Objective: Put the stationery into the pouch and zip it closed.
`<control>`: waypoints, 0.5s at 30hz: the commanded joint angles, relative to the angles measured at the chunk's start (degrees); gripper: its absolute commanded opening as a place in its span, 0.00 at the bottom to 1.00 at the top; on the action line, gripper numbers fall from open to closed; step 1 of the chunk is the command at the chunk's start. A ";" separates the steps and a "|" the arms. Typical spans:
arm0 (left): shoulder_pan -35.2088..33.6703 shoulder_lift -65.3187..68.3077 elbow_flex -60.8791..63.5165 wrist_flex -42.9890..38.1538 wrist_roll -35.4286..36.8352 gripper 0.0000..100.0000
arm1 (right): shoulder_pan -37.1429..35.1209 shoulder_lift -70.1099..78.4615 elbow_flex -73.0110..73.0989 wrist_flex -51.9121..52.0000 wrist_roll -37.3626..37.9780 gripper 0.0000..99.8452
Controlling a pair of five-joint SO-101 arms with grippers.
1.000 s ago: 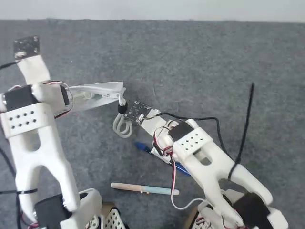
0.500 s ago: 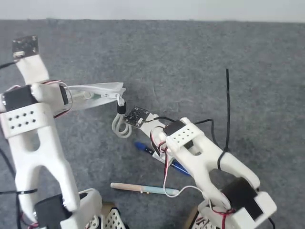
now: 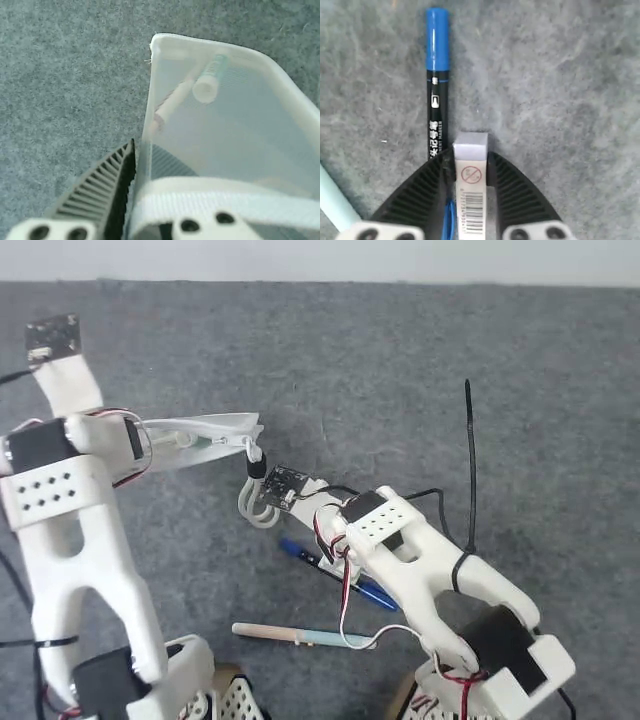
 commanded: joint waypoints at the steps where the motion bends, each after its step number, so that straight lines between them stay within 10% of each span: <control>1: -1.67 2.37 1.80 -0.26 -0.70 0.01 | 0.48 -5.49 -1.14 0.48 0.79 0.01; 15: -1.67 2.46 1.80 -0.44 -0.70 0.01 | -1.45 -21.32 4.22 0.75 0.44 0.01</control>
